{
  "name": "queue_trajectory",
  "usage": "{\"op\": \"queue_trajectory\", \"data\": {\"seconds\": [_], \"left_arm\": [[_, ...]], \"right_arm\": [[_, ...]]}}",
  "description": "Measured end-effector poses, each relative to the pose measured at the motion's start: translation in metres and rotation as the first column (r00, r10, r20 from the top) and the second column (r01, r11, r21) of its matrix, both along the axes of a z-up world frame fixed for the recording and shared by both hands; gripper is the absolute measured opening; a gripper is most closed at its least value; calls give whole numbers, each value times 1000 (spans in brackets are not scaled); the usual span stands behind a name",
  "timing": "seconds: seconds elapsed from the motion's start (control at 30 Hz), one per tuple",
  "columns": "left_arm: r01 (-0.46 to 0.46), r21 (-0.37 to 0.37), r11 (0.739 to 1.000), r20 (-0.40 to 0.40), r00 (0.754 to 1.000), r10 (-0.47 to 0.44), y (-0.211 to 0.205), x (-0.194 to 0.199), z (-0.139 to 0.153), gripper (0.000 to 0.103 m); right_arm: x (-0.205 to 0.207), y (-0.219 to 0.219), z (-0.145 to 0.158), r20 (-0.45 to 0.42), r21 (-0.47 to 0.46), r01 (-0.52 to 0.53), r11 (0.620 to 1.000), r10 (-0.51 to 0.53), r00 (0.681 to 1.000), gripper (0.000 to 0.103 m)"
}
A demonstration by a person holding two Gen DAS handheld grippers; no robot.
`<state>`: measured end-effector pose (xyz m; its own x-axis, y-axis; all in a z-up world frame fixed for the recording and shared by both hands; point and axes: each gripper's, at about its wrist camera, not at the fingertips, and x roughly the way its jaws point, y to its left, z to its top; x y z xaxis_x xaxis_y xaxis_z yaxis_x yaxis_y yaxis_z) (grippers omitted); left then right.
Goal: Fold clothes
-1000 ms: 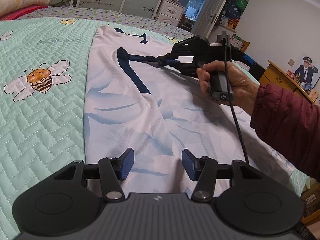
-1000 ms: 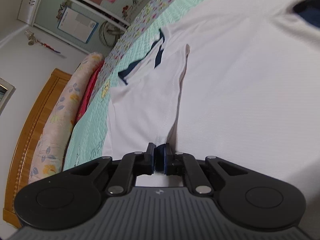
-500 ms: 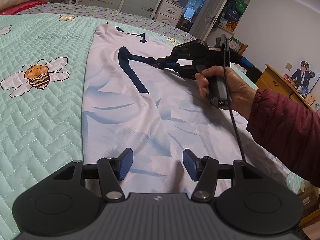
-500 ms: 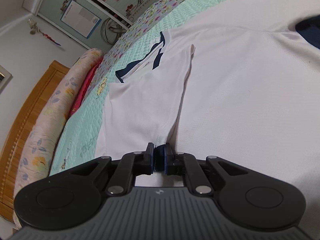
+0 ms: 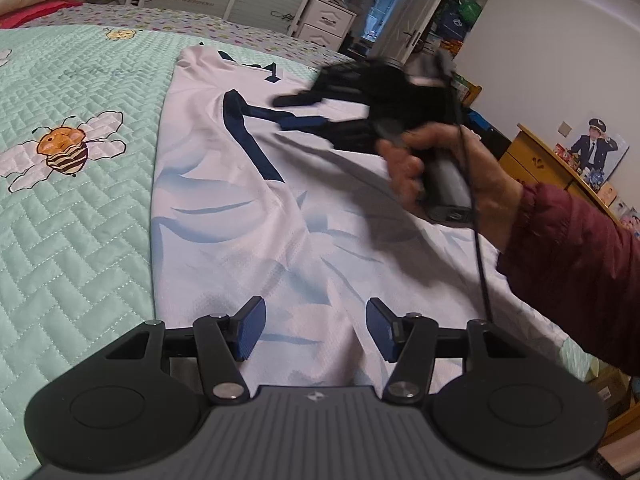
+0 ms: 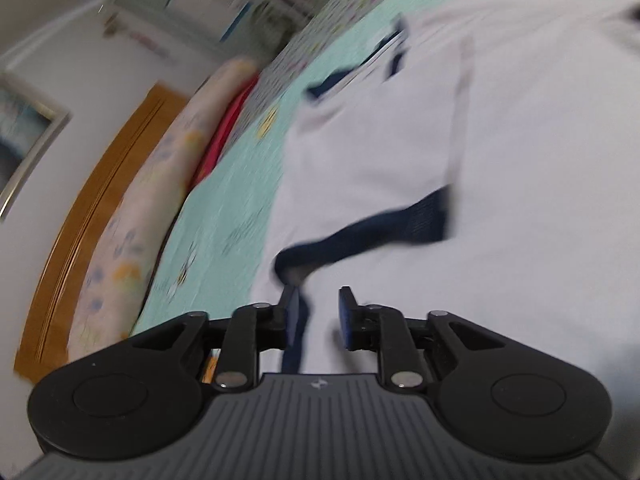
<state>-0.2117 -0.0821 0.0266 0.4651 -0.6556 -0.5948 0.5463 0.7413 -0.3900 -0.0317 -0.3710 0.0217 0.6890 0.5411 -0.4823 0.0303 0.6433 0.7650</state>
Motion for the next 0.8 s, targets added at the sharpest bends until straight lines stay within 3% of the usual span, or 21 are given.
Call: {"op": "queue_trajectory", "data": {"seconds": [0.07, 0.13, 0.2, 0.23, 0.27, 0.4, 0.6, 0.73, 0.8], "left_arm": [[7, -6, 1000, -4, 1000, -7, 2, 1, -1, 59], [12, -11, 1000, -8, 1000, -12, 3, 3, -1, 59], [20, -12, 1000, -8, 1000, -20, 4, 3, -2, 59], [24, -12, 1000, -6, 1000, -24, 4, 3, -2, 59], [29, -13, 999, -5, 1000, -29, 5, 2, -3, 59], [30, -24, 999, -14, 999, -30, 7, 5, -3, 59], [39, -13, 999, -23, 999, -39, 8, 7, 1, 59], [18, -130, 991, -42, 999, -24, 17, 15, 16, 59], [4, -199, 980, -43, 999, -13, 21, 20, 25, 59]], "right_arm": [[9, 13, -1, 12, -15, 3, 1000, -3, 1000, 38], [21, 23, -6, 6, -24, -28, 999, 28, 1000, 38], [28, 32, -9, 0, -57, -71, 996, 72, 997, 24], [29, 35, -8, -5, -109, -75, 991, 75, 997, 1], [28, 36, -8, -10, -151, -75, 986, 74, 997, 0], [21, 29, -7, 5, -184, -65, 981, 68, 998, 0], [20, 17, -11, -33, -84, -84, 993, 82, 996, 5], [8, 10, 8, 5, -127, -24, 992, 25, 1000, 15], [5, 6, 13, 14, -101, -27, 995, 28, 999, 15]]}}
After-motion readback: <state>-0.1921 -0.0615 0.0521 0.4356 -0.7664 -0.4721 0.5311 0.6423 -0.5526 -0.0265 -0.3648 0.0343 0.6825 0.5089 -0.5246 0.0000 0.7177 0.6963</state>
